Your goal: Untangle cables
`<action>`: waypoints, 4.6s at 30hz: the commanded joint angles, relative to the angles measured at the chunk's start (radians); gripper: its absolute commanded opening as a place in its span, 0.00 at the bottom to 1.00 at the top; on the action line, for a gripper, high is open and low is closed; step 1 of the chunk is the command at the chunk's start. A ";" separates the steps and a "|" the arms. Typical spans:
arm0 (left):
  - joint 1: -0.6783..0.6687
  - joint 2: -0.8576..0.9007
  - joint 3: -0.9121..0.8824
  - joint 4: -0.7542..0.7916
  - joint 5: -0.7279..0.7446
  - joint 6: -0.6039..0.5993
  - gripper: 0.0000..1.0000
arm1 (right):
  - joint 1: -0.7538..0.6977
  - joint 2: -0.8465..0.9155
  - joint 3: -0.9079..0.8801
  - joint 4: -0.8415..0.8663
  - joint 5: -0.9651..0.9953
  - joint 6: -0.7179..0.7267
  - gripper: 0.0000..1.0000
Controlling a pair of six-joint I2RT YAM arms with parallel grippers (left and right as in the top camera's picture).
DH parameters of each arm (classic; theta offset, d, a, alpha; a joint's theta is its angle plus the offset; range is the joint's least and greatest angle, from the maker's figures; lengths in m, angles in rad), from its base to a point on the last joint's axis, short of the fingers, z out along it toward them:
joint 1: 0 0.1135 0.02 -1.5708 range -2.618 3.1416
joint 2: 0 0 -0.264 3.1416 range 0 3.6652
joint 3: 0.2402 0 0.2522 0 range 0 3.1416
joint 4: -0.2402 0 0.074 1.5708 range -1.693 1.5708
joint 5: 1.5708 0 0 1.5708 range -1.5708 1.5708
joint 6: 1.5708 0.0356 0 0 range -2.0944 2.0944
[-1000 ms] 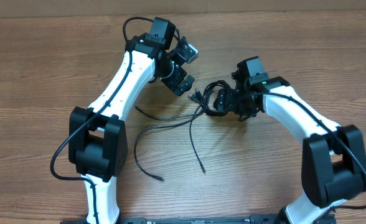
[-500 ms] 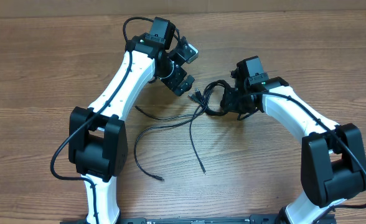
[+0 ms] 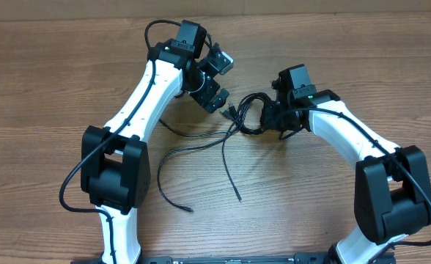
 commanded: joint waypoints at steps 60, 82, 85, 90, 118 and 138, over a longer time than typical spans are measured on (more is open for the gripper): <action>-0.149 -0.216 0.009 -0.020 0.124 0.521 1.00 | -0.031 -0.644 0.468 -0.554 0.032 -0.185 0.04; -0.147 -0.227 0.010 -0.008 0.320 0.450 1.00 | -0.053 -0.646 0.468 -0.571 0.272 -0.191 0.04; -0.147 -0.227 0.010 -0.008 0.423 0.446 1.00 | -0.073 -0.647 0.468 -0.572 0.269 -0.191 0.04; -0.147 -0.227 0.010 -0.003 0.476 0.447 1.00 | -0.091 -0.647 0.468 -0.572 0.261 -0.191 0.05; -0.172 -0.124 0.009 -0.005 0.543 0.401 0.99 | -0.094 -0.647 0.468 -0.564 0.219 -0.185 0.14; -0.172 -0.124 0.010 0.119 0.256 0.064 1.00 | -0.094 -0.423 0.440 -0.979 0.395 0.194 0.93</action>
